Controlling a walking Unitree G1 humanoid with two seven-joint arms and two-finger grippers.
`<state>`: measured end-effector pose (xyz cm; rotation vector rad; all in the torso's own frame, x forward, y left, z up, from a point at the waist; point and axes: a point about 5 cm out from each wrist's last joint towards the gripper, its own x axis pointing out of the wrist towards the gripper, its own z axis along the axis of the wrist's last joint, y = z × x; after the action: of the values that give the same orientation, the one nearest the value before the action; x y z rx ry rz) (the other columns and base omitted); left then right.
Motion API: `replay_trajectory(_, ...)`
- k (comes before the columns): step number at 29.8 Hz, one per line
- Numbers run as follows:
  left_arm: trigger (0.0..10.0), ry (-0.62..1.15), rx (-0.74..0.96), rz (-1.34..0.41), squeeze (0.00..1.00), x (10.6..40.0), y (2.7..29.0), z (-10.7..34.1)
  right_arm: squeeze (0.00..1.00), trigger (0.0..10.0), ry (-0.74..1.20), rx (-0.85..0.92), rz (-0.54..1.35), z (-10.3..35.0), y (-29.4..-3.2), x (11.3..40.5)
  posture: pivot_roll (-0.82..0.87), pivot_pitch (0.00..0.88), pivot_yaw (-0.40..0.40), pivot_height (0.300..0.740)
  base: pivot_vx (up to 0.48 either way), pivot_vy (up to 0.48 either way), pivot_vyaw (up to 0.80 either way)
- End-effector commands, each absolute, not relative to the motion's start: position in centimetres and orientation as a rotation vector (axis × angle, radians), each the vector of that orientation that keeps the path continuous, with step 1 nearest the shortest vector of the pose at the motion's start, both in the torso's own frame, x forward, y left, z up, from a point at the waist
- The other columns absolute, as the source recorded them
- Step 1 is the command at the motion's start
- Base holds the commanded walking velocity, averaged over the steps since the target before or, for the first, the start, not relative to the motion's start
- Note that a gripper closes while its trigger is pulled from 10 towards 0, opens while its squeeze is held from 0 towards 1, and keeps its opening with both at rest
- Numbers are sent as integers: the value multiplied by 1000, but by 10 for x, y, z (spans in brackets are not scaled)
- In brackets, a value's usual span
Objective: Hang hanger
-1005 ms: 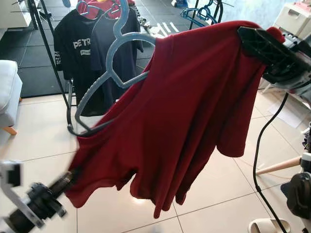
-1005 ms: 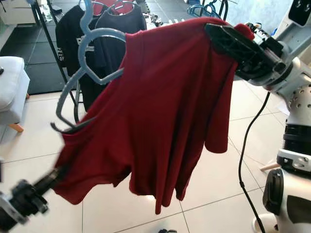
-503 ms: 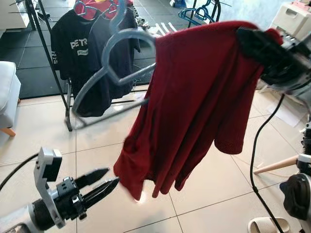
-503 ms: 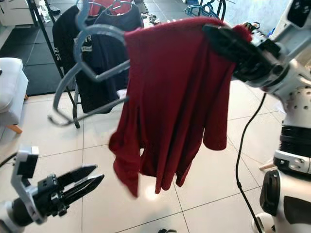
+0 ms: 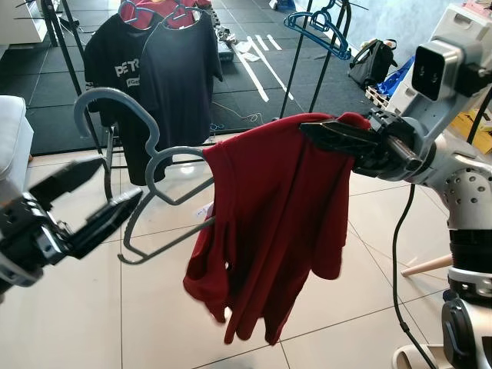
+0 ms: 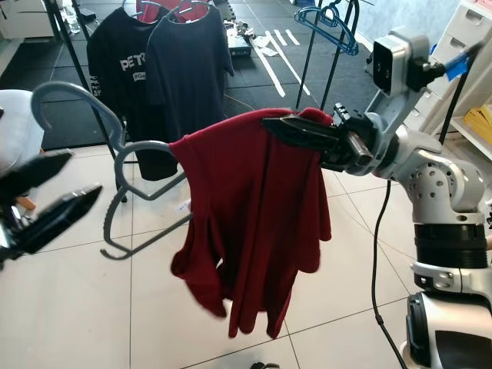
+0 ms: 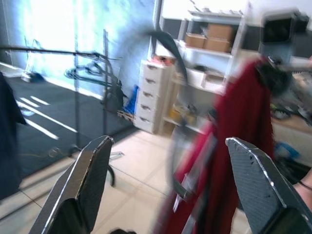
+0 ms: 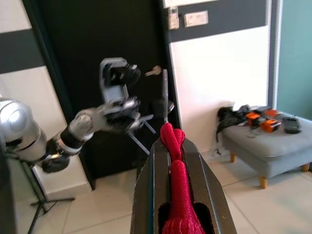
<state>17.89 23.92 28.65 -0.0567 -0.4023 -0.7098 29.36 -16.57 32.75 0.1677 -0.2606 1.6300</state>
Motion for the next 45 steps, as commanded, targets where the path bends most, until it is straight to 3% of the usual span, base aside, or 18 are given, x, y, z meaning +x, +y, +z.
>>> replay_trajectory(1,10000,-370,-65,-723,1000,178,238,280,0,0,-276,153,1679,331,-162,287,-12,161,-77,740,0,0,0)
replay_trajectory(10,10000,-310,-68,-735,1000,183,229,269,0,0,-283,144,1708,334,-158,283,-15,160,-78,740,0,0,0)
replay_trajectory(11,10000,-292,-82,-765,820,182,225,267,0,0,-286,141,1717,335,-156,281,-17,161,-78,740,0,0,0)
replay_trajectory(13,10000,-292,-82,-765,820,182,225,267,0,0,-286,141,1717,335,-156,281,-17,161,-78,740,0,0,0)
replay_trajectory(14,9490,-280,-100,-801,0,181,220,266,0,0,-290,139,1723,337,-156,280,-15,161,-78,740,0,0,0)
replay_trajectory(16,9490,-280,-100,-801,0,181,220,266,0,0,-290,139,1723,337,-156,280,-15,161,-78,740,0,0,0)
replay_trajectory(17,8196,-274,-120,-833,0,180,216,266,0,0,-292,139,1727,337,-155,280,-14,161,-79,740,0,0,0)
replay_trajectory(19,8196,-274,-120,-833,0,180,216,266,0,0,-292,139,1727,337,-155,280,-14,161,-79,740,0,0,0)
replay_trajectory(20,471,-272,-138,-868,0,179,211,266,0,0,-292,138,1728,336,-155,280,-10,161,-82,740,0,0,0)
replay_trajectory(22,0,-274,-156,-897,0,177,207,266,0,0,-292,137,1727,335,-155,281,-10,162,-82,740,0,0,0)
replay_trajectory(45,0,-286,-235,-1037,0,175,178,265,0,0,-308,153,1725,335,-156,283,-5,168,-81,740,0,0,0)
